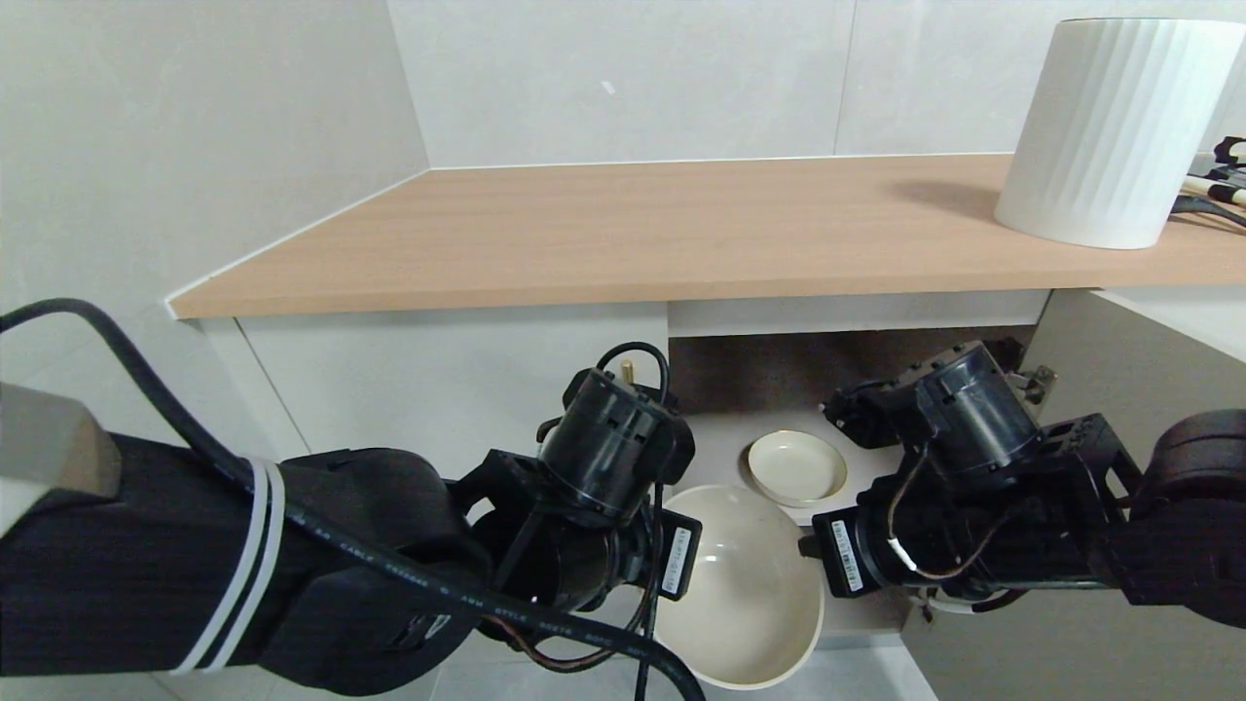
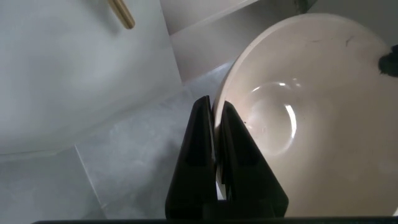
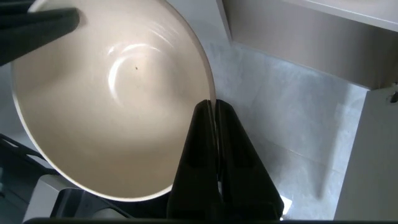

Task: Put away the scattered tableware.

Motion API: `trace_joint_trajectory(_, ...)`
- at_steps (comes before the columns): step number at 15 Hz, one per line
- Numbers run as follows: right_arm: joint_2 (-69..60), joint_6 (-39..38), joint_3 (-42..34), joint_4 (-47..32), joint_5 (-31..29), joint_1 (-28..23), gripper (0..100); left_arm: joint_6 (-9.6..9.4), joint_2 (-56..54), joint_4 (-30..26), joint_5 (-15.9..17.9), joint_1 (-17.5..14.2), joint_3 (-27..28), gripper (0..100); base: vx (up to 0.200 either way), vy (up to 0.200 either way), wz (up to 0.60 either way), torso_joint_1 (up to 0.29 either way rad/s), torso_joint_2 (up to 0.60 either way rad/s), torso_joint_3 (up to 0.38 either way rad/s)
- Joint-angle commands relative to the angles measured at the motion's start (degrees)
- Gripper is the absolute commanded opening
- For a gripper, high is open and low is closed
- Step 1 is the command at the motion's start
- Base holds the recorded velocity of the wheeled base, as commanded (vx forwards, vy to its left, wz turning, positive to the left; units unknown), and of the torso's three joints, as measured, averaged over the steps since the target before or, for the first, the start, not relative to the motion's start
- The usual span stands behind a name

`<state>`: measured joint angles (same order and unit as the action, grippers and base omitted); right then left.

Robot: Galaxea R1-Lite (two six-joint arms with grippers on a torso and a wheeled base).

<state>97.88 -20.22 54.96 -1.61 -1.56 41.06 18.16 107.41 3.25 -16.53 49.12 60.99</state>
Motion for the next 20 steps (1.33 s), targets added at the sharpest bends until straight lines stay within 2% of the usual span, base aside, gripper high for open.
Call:
trace_joint_trajectory(1, 0.2, -0.1, 0.1, 0.0, 0.1, 0.0, 0, 0.03, 0.2, 0.2, 0.0, 0.0, -0.1, 0, 0.000, 0.000, 0.00, 0.000, 0.00, 0.000)
trace_joint_trajectory(9, 0.2, -0.3, 0.1, 0.0, -0.8, 0.1, 0, 0.03, 0.3, 0.2, 0.0, 0.0, -0.2, 0, 0.000, 0.000, 0.00, 0.000, 0.00, 0.000)
trace_joint_trajectory(10, 0.3, -0.3, 0.1, 0.0, -0.8, 0.1, 0, 0.03, 0.3, 0.2, 0.0, 0.0, -0.2, 100, 0.000, 0.000, 0.00, 0.000, 0.00, 0.000)
trace_joint_trajectory(17, 1.4, -0.4, 0.2, 0.0, -2.0, -0.1, 0, 1.00, -1.0, 0.3, -0.1, -0.1, -0.1, 100, 0.000, 0.000, 0.00, 0.000, 0.00, 0.000)
trace_joint_trajectory(20, 3.3, -1.1, 0.6, 0.4, -4.0, -3.0, 0, 0.91, -5.6, 0.3, -2.1, -1.2, -0.2, 100, 0.000, 0.000, 0.00, 0.000, 0.00, 0.000)
